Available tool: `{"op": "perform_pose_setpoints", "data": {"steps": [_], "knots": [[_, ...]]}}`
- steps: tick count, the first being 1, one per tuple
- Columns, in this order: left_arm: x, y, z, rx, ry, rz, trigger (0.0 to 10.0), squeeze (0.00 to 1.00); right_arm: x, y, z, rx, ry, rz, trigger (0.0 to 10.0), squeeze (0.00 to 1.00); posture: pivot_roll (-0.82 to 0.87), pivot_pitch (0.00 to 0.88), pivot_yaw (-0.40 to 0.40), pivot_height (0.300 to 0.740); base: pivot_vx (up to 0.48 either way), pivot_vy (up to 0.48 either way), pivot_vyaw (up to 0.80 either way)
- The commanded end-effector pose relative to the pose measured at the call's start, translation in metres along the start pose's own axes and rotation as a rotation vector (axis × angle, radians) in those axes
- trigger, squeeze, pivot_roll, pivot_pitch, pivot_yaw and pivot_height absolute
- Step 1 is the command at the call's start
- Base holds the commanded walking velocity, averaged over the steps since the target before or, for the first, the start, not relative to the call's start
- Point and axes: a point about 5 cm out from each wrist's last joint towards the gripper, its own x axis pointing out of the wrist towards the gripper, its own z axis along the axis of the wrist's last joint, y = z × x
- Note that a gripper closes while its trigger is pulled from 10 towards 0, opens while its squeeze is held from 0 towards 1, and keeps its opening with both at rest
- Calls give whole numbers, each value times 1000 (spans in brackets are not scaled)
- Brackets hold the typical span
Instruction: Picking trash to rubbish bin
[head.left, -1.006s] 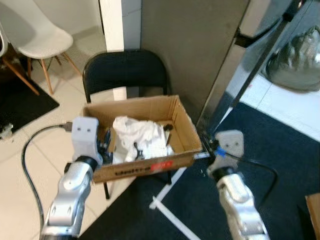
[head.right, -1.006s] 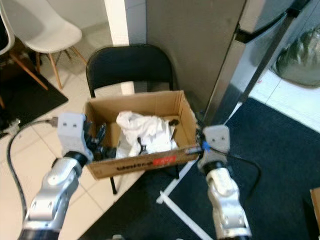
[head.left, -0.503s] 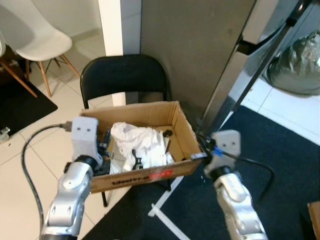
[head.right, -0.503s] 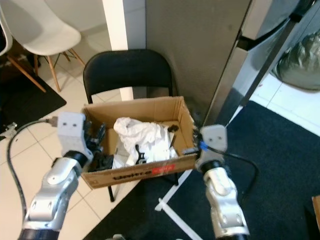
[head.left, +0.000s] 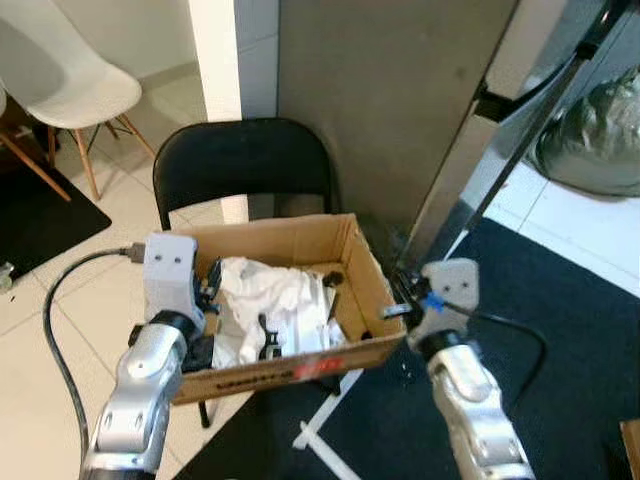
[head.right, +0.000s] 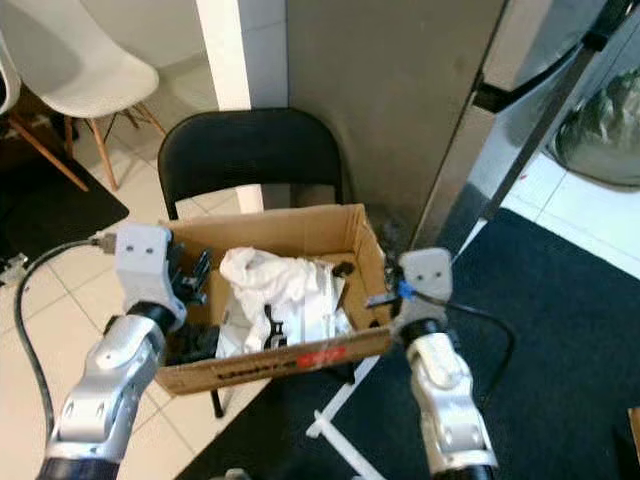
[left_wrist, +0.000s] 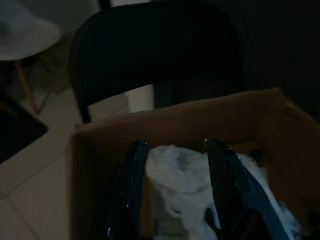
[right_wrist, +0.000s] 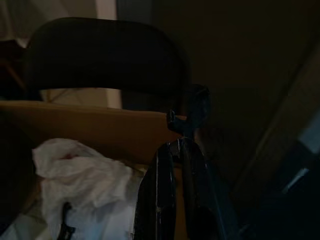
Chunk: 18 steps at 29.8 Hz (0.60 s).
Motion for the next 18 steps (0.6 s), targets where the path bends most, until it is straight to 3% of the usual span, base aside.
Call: {"op": "perform_pose_setpoints", "data": {"steps": [1, 18], "knots": [[-1, -2, -3, 12, 11, -9, 10000, 35, -3, -7, -5, -10, 22, -16, 10000, 0, 10, 148, -37, 740, 259, 0, 0], [-2, -2, -3, 10, 11, -6, 10000, 39, -2, -6, -5, -14, 19, 1, 10000, 0, 9, 149, -39, 740, 261, 0, 0]]}}
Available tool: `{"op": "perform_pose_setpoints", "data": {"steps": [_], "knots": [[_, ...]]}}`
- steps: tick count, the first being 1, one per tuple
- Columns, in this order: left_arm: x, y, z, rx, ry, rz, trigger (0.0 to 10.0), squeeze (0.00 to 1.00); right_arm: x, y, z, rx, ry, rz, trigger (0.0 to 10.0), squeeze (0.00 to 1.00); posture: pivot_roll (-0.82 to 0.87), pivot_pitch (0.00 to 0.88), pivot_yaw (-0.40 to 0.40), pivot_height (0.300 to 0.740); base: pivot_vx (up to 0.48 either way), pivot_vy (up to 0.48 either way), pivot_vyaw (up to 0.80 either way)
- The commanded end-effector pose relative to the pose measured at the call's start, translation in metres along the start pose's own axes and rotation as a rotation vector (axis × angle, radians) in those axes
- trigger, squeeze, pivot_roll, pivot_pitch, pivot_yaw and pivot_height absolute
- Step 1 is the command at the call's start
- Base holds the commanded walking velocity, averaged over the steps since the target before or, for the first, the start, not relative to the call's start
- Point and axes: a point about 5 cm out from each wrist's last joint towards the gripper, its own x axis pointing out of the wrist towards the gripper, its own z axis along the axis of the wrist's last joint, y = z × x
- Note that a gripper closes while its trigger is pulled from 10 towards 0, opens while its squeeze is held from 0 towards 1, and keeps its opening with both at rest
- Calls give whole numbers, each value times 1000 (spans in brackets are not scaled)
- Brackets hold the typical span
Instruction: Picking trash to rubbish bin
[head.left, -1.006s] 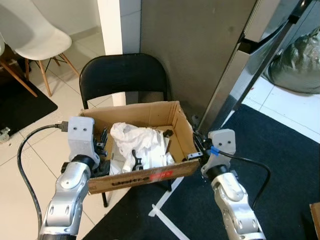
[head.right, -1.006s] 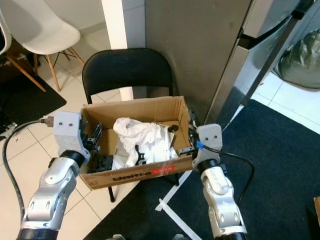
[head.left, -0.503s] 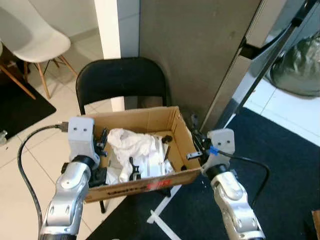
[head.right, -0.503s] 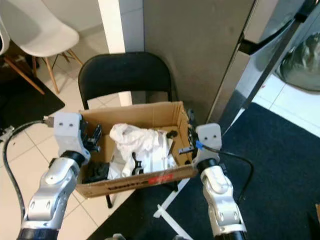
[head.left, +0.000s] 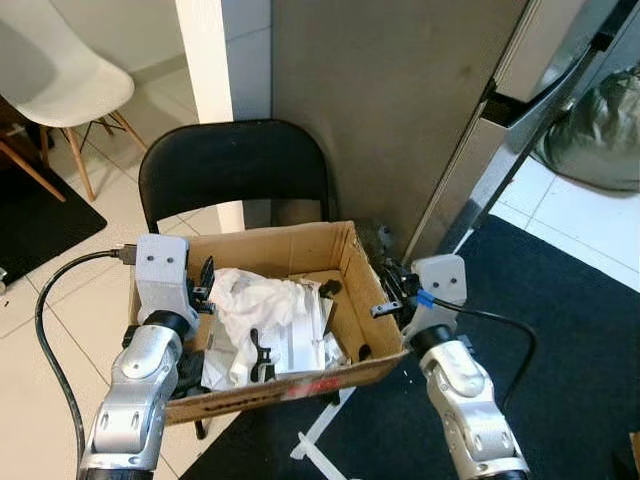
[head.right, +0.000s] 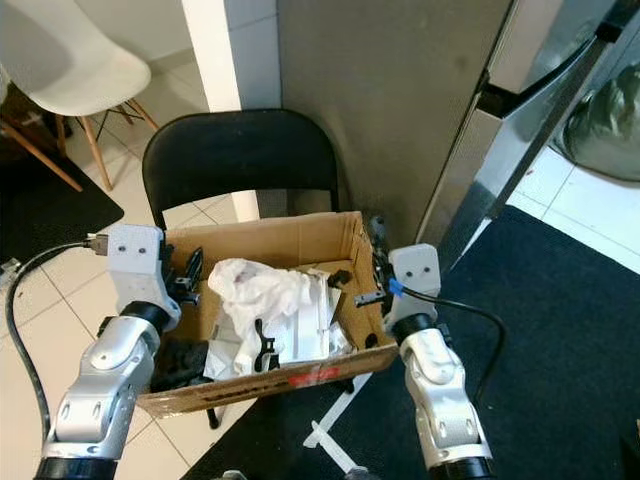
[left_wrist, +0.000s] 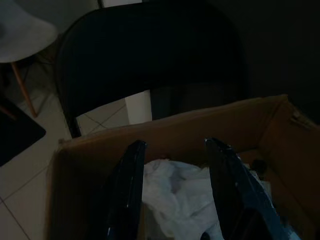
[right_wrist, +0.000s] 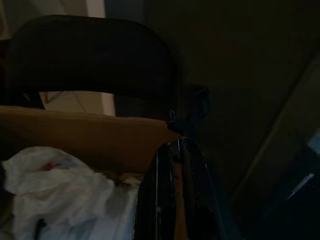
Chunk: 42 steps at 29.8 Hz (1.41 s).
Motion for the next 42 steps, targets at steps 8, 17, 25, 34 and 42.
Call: {"op": "perform_pose_setpoints", "data": {"steps": [8, 17, 25, 34, 42], "knots": [[-2, -1, -2, 13, 7, -5, 10000, 43, -3, -1, -4, 4, 11, -5, 10000, 0, 12, 148, -40, 740, 262, 0, 0], [-10, -19, -22, 71, 148, -184, 10000, 0, 7, 15, -4, 23, 18, 105, 10000, 0, 17, 143, -38, 740, 55, 0, 0], [-24, -32, -46, 150, 300, -358, 10000, 0, 26, 44, -19, -96, 102, 317, 10000, 0, 28, 129, -52, 740, 0, 0, 0], [-33, -28, -46, 191, 345, -348, 10000, 0, 29, 67, -25, -88, 134, 477, 10000, 0, 47, 125, -66, 740, 0, 0, 0], [-33, -26, -46, 197, 350, -321, 10000, 0, 36, 68, -30, -62, 153, 460, 10000, 0, 44, 133, -76, 740, 0, 0, 0]]}}
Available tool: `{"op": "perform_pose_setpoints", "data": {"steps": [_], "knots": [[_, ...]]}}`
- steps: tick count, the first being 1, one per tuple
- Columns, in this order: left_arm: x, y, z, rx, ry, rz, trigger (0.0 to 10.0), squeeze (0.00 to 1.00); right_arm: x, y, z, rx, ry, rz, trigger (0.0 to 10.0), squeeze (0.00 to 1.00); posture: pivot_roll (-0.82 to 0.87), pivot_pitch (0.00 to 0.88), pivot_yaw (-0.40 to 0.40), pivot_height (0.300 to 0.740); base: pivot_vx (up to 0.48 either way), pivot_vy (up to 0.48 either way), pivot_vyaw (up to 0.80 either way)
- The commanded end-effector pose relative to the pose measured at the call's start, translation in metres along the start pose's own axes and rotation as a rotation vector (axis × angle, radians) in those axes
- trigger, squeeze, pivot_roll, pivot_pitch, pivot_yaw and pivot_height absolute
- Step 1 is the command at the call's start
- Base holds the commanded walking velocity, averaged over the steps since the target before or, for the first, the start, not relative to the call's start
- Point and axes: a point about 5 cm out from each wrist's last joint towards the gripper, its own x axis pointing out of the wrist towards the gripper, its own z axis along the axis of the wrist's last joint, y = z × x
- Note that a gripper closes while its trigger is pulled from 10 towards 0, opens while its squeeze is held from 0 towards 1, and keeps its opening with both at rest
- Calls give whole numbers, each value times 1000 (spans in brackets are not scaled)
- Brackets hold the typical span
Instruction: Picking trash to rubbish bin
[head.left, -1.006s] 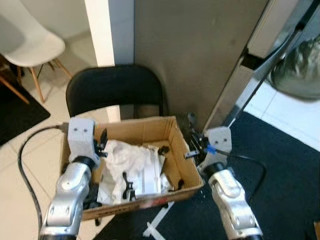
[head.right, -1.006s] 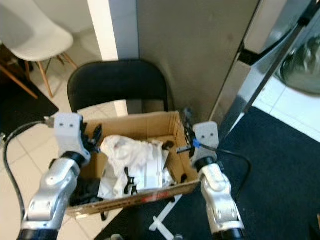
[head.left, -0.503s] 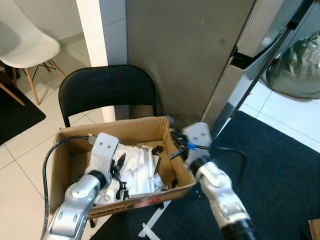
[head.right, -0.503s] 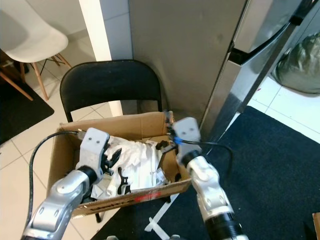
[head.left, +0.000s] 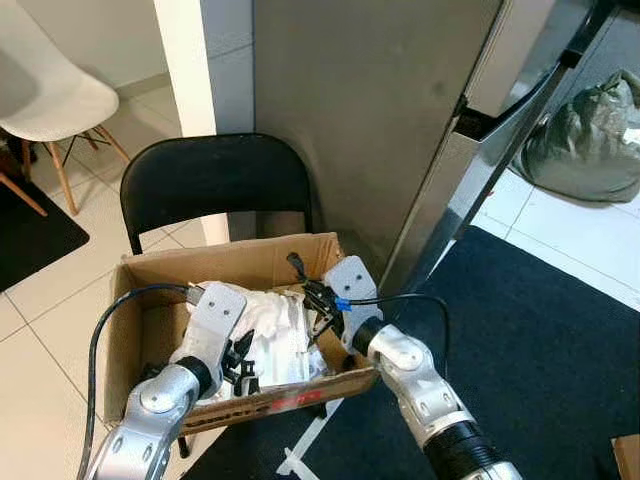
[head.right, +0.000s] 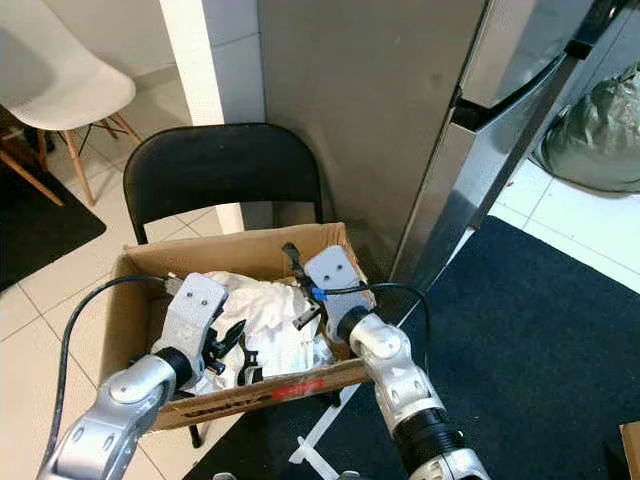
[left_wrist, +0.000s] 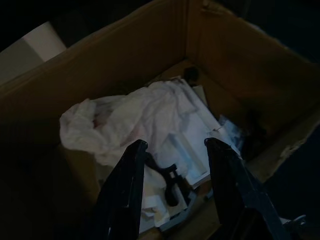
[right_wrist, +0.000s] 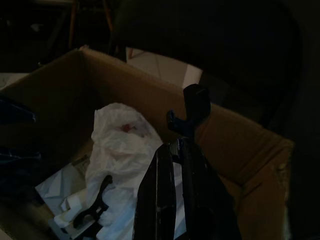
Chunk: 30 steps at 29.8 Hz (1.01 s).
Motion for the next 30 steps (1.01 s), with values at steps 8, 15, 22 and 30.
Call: {"op": "perform_pose_setpoints", "data": {"steps": [8, 15, 22, 30], "knots": [[-4, 4, -8, 0, 47, 89, 10000, 0, 3, -2, -10, 43, 29, -37, 10000, 0, 39, 147, -86, 740, 0, 0, 0], [-6, 5, -9, -7, 49, 134, 10000, 0, 11, -7, -11, 79, 22, -100, 10000, 0, 41, 163, -102, 740, 0, 0, 0], [-8, 6, -9, -11, 46, 162, 10000, 0, 14, -5, -13, 87, 31, -79, 10000, 0, 42, 172, -111, 740, 0, 0, 0], [-6, 9, -6, -15, 30, 189, 10000, 0, 12, -6, -14, 85, 18, -75, 10000, 1000, 33, 172, -107, 740, 0, 0, 0]]}}
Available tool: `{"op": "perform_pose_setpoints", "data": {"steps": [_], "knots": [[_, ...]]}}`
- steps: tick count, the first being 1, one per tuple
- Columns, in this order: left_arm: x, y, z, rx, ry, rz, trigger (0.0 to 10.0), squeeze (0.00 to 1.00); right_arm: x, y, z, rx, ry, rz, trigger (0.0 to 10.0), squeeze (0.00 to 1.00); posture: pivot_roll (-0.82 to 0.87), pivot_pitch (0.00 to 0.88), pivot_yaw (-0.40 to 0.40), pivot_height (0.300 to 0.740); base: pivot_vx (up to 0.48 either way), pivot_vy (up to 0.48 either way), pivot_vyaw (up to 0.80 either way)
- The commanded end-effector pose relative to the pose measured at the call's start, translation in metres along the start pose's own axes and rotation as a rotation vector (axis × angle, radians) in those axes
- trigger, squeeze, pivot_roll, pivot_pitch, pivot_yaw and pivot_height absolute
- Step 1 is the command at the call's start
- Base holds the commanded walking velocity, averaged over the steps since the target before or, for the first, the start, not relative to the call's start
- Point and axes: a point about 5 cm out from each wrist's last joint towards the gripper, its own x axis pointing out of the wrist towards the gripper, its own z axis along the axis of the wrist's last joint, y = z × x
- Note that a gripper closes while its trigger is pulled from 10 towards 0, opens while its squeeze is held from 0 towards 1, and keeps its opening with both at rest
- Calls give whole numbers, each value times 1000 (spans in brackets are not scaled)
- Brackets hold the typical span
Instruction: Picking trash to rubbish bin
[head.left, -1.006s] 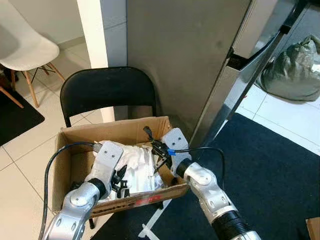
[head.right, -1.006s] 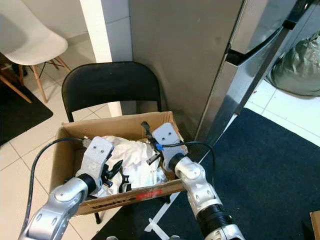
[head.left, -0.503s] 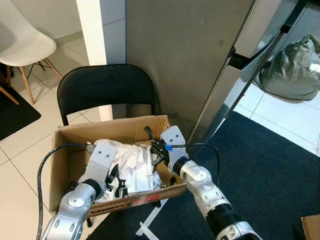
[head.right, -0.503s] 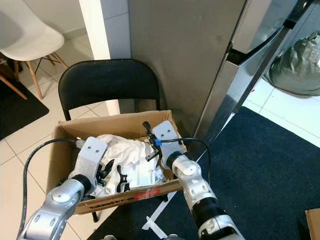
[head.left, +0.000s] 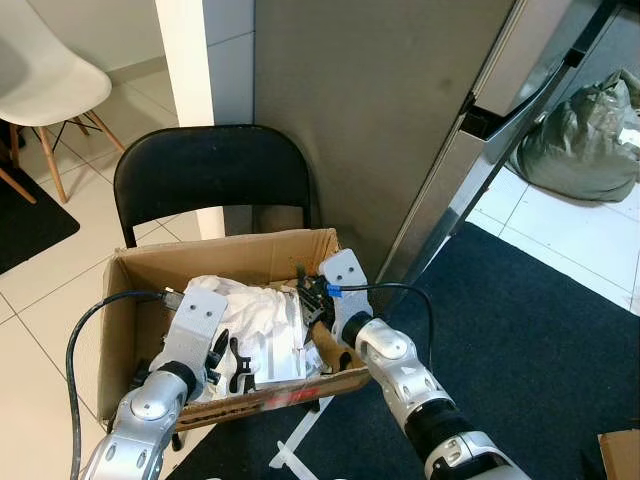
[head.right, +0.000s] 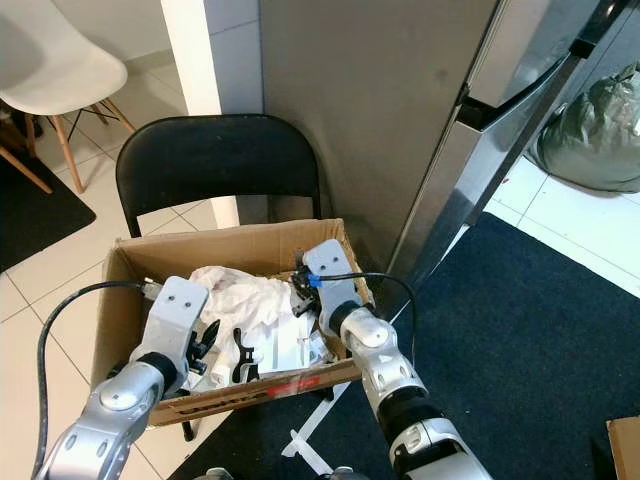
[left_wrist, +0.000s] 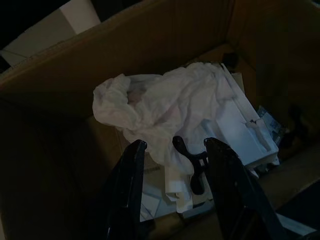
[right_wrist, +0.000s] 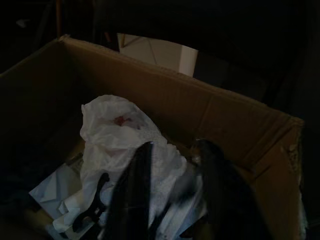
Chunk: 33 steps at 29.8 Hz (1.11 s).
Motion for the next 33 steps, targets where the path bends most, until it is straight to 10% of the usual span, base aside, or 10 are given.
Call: {"op": "perform_pose_setpoints", "data": {"steps": [1, 16, 21, 33], "knots": [[0, -1, 2, -3, -9, 11, 10000, 0, -3, -4, -3, 7, 4, -23, 10000, 43, 31, 170, -101, 740, 0, 0, 0], [6, 22, 25, -85, -192, 240, 10000, 0, -65, -53, 3, -18, -154, -326, 10000, 0, -16, 166, -73, 740, 0, 0, 0], [-3, 27, 45, -132, -342, 334, 10000, 0, -90, -57, 11, 54, -228, -398, 10000, 0, -4, 158, -50, 740, 0, 0, 0], [-3, 26, 41, -185, -334, 311, 10000, 0, -91, -44, 7, 136, -214, -394, 10000, 0, 15, 150, -57, 740, 0, 0, 0]]}}
